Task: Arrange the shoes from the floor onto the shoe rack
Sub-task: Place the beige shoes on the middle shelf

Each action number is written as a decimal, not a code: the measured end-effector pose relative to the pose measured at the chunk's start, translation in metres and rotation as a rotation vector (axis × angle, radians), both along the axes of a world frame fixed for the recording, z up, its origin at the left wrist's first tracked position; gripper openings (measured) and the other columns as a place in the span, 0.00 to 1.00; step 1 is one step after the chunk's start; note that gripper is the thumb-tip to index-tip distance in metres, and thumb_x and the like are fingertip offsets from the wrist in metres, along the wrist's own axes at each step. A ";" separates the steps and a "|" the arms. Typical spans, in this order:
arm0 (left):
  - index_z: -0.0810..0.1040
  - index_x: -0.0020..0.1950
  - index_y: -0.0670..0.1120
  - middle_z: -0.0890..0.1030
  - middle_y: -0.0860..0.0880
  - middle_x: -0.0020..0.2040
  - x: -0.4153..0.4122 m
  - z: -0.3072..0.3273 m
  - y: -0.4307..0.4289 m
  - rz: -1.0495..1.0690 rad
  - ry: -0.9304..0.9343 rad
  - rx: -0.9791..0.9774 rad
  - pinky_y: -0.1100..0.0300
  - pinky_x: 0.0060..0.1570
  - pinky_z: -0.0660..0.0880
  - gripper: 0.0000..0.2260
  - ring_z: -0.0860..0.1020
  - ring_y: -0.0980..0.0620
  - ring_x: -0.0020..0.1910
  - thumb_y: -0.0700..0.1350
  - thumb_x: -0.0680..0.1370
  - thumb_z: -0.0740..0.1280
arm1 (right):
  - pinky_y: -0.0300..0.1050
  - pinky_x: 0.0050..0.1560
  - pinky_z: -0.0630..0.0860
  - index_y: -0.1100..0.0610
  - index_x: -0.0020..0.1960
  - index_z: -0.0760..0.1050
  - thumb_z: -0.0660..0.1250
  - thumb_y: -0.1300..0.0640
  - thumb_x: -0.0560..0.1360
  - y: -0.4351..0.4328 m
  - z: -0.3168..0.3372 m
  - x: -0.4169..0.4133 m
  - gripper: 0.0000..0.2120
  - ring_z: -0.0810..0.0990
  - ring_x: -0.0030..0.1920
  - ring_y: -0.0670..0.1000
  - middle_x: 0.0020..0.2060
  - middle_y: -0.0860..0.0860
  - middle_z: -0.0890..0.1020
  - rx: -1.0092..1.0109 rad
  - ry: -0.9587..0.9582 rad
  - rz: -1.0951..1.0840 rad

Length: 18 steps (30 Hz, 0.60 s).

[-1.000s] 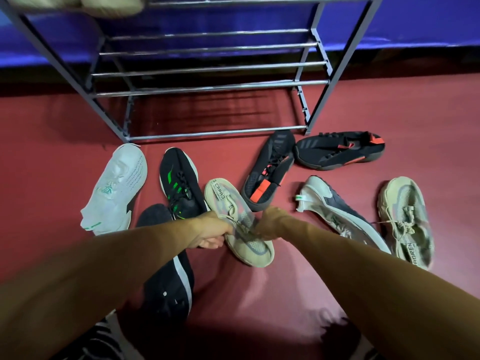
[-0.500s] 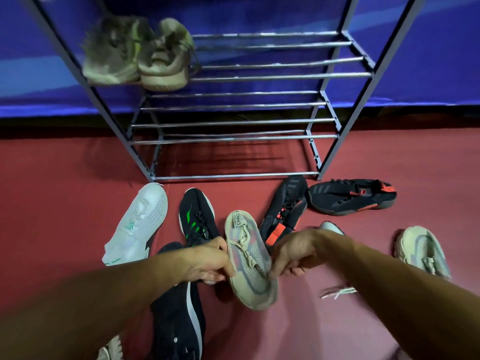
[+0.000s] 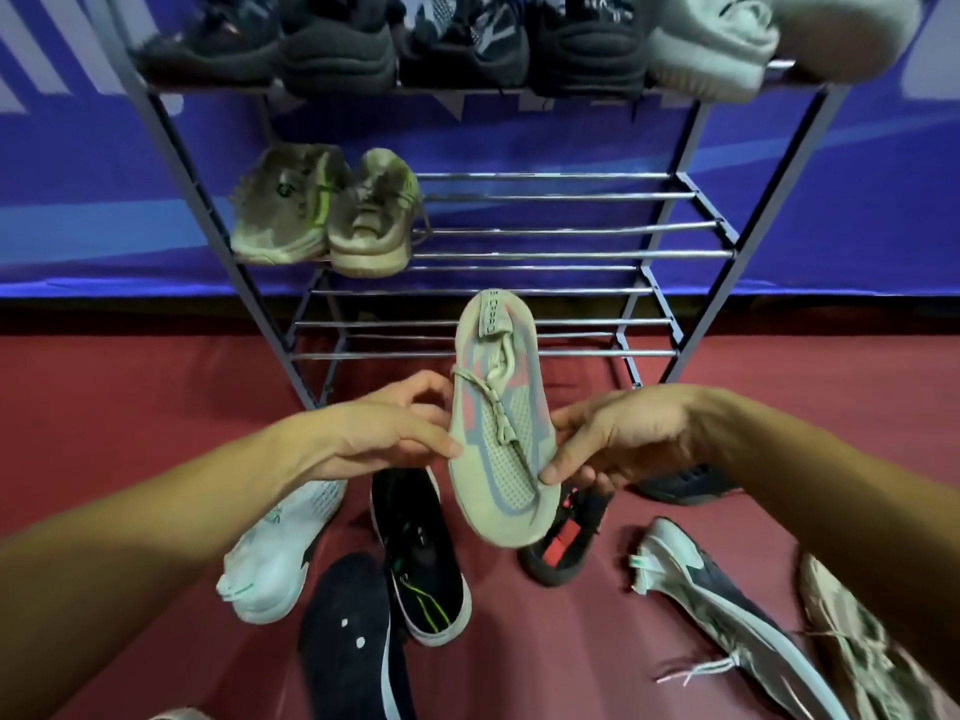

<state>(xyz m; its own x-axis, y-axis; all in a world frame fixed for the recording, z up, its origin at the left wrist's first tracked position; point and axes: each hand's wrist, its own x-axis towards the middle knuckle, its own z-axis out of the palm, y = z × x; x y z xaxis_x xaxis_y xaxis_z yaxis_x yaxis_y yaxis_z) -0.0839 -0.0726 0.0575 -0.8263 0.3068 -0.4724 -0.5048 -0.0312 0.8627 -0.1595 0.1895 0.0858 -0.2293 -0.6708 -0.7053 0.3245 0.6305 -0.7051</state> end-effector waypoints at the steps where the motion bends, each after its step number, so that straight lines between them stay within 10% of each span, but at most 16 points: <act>1: 0.71 0.58 0.45 0.81 0.39 0.51 -0.006 0.009 -0.003 0.046 0.037 0.029 0.57 0.43 0.69 0.29 0.69 0.50 0.41 0.33 0.62 0.78 | 0.34 0.36 0.68 0.54 0.64 0.76 0.73 0.66 0.72 -0.002 0.012 -0.005 0.22 0.71 0.34 0.43 0.40 0.49 0.77 -0.048 0.014 -0.046; 5: 0.74 0.60 0.44 0.79 0.50 0.38 -0.025 0.041 -0.001 0.232 0.158 0.157 0.66 0.33 0.67 0.26 0.67 0.59 0.25 0.32 0.64 0.74 | 0.34 0.33 0.66 0.52 0.64 0.71 0.71 0.68 0.70 -0.012 0.039 -0.025 0.26 0.71 0.31 0.42 0.43 0.50 0.75 -0.199 0.035 -0.188; 14: 0.80 0.58 0.47 0.80 0.46 0.53 -0.039 0.050 0.001 0.511 0.140 0.172 0.64 0.36 0.68 0.21 0.73 0.55 0.40 0.47 0.66 0.74 | 0.38 0.40 0.62 0.55 0.47 0.77 0.66 0.66 0.74 -0.056 0.038 -0.050 0.07 0.69 0.31 0.43 0.33 0.47 0.77 -0.450 0.102 -0.482; 18: 0.79 0.47 0.46 0.79 0.53 0.31 -0.042 0.048 0.003 0.529 0.097 0.148 0.63 0.37 0.63 0.05 0.74 0.57 0.36 0.43 0.73 0.71 | 0.37 0.34 0.64 0.56 0.50 0.79 0.70 0.65 0.73 -0.080 0.038 -0.062 0.08 0.70 0.32 0.44 0.39 0.50 0.79 -0.458 0.243 -0.622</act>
